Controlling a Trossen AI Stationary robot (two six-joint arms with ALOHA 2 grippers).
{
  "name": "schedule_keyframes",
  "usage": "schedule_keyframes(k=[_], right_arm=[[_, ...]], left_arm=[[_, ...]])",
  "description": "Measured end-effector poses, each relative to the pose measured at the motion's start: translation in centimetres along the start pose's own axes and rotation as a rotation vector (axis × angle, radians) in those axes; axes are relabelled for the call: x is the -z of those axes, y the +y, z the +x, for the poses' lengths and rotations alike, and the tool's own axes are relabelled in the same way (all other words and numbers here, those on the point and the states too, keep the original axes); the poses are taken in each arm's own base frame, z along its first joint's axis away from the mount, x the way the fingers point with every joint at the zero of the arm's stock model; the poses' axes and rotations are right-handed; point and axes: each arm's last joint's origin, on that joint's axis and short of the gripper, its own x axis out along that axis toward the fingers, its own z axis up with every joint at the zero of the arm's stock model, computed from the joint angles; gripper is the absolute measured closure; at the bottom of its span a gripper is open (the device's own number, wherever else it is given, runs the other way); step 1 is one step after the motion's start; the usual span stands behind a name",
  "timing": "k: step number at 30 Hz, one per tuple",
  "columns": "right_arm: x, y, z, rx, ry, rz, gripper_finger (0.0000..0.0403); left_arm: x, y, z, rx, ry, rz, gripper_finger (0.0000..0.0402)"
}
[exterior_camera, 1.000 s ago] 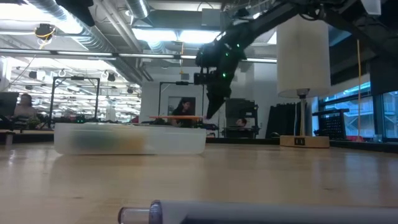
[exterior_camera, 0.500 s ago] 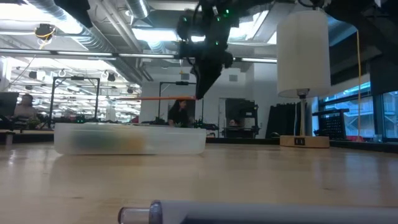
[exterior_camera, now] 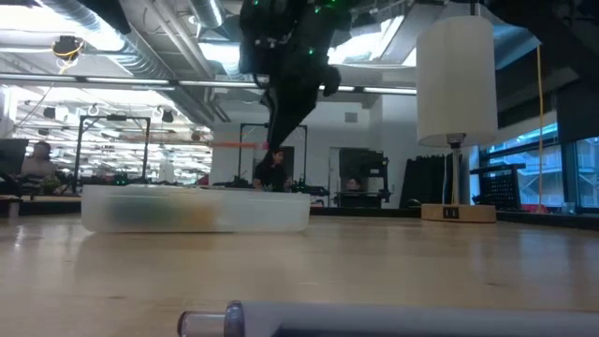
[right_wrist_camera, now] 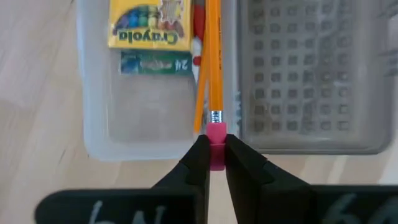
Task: Pack school essentials
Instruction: Put the orange pencil into the transparent supply box
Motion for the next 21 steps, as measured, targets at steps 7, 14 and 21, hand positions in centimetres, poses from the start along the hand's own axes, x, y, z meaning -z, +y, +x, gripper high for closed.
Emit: schedule_keyframes(k=[7, 14, 21], right_arm=[[0.1, -0.3, 1.3, 0.036, 0.031, 0.019, 0.0362], [0.0, -0.3, 1.6, 0.043, 0.031, 0.034, 0.0362], [0.5, -0.3, 3.3, 0.028, 0.081, 0.044, 0.0362]], left_arm=[[0.0, 0.0, -0.1, -0.009, -0.018, 0.006, 0.0013], [0.0, 0.0, -0.1, -0.009, -0.018, 0.005, 0.0013], [0.0, 0.0, -0.1, -0.01, -0.018, 0.005, 0.0013]])
